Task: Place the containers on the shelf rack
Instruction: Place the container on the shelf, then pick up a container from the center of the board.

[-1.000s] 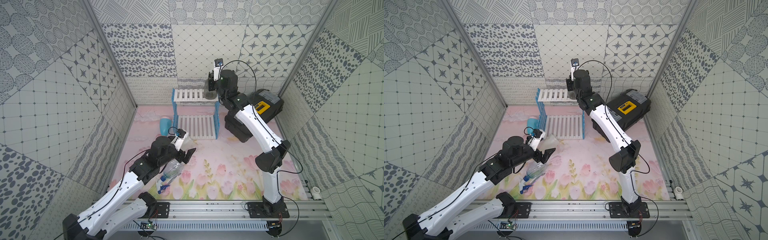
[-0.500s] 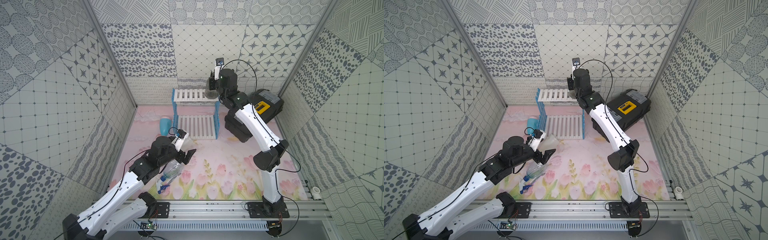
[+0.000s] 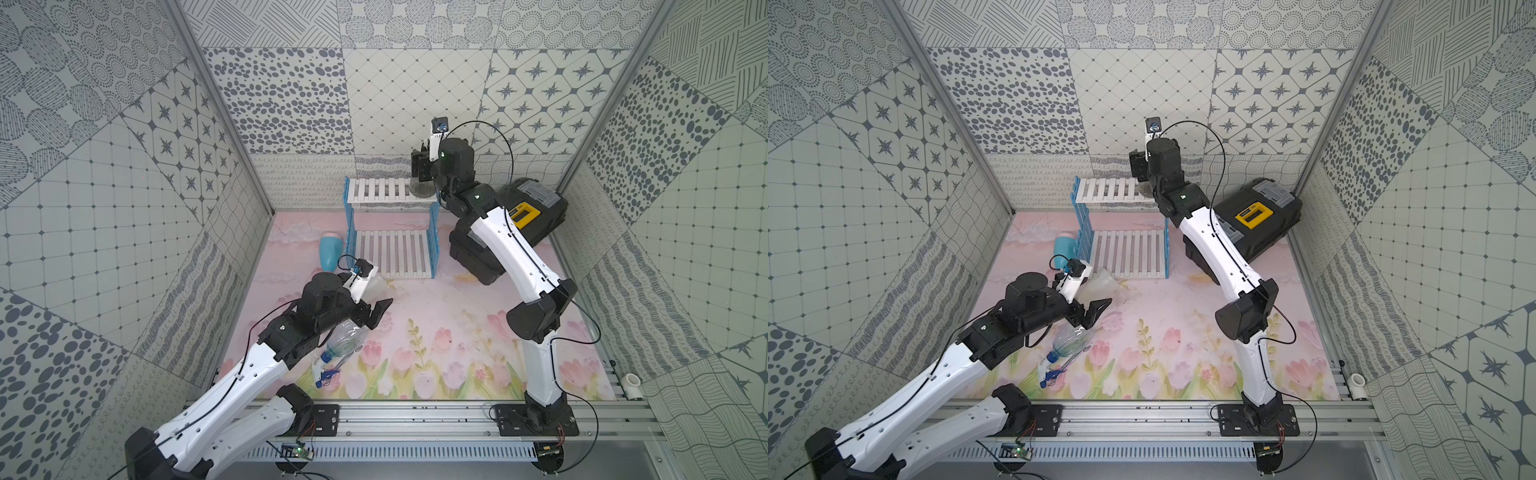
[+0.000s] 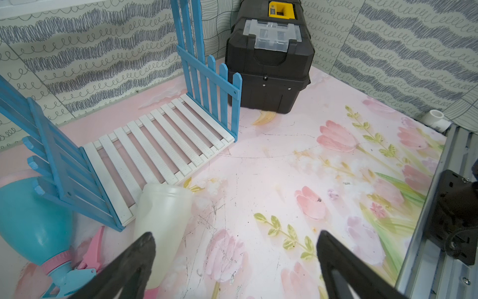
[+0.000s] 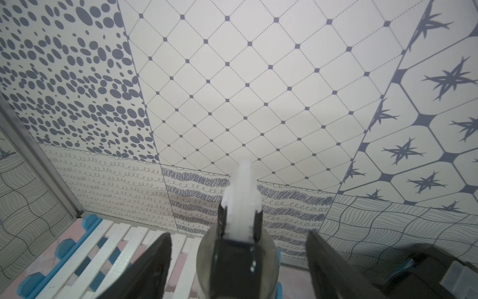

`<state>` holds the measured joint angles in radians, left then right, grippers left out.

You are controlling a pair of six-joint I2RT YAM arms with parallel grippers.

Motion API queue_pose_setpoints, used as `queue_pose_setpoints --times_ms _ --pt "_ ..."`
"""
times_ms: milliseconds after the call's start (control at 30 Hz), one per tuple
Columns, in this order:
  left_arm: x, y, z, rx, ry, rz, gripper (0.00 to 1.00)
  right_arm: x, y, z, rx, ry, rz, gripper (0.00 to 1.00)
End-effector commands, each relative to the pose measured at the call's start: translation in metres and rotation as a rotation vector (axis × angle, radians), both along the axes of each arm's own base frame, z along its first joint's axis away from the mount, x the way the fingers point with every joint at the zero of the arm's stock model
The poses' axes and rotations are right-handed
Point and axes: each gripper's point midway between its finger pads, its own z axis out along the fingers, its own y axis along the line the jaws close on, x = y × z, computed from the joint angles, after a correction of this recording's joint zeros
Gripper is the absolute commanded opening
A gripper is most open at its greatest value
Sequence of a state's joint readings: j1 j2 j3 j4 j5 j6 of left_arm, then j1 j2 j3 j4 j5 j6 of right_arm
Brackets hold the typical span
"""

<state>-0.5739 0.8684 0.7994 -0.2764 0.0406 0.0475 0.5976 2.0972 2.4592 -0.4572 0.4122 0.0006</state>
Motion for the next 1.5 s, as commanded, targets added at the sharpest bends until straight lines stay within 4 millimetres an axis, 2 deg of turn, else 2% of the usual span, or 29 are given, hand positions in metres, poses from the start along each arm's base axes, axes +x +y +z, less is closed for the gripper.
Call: queue_pose_setpoints --times_ms 0,333,467,533,633,733,833,933,1067,1233,1400,1467 --pt "0.001 -0.002 0.012 -0.033 -0.018 -0.012 0.99 -0.011 -0.003 0.024 0.043 -0.039 0.030 0.97" --pt "0.003 0.005 0.019 -0.120 -0.007 0.054 0.99 -0.068 -0.022 0.064 0.097 -0.061 0.127 0.97" --pt "0.007 0.016 -0.008 -0.209 0.055 0.173 0.99 -0.095 -0.027 0.056 0.078 -0.036 0.195 0.97" --pt "0.007 0.021 -0.021 -0.241 0.102 0.220 0.99 -0.107 -0.026 0.041 0.065 -0.021 0.233 0.97" --pt "0.000 0.024 -0.043 -0.243 0.201 0.252 0.99 -0.118 -0.026 0.002 0.057 0.002 0.272 0.97" --pt "-0.018 0.027 -0.074 -0.174 0.365 0.258 0.99 -0.128 -0.029 -0.048 0.049 0.067 0.286 0.97" --pt "-0.038 0.038 -0.096 -0.071 0.523 0.296 0.99 -0.143 -0.033 -0.087 0.075 0.132 0.305 0.97" --pt "-0.054 0.047 -0.110 0.004 0.645 0.336 0.99 -0.163 -0.030 -0.125 0.139 0.196 0.370 0.97" --pt "-0.065 0.049 -0.125 0.066 0.746 0.365 0.99 -0.189 -0.031 -0.166 0.217 0.300 0.422 0.97" --pt "-0.070 0.049 -0.147 0.160 0.809 0.350 0.99 -0.211 -0.050 -0.190 0.290 0.307 0.395 0.97" --pt "-0.064 0.057 -0.169 0.257 0.850 0.420 0.99 -0.215 -0.051 -0.189 0.275 0.292 0.408 0.97" --pt "-0.058 0.060 -0.171 0.305 0.833 0.453 0.99 -0.214 -0.047 -0.187 0.268 0.293 0.426 0.97"
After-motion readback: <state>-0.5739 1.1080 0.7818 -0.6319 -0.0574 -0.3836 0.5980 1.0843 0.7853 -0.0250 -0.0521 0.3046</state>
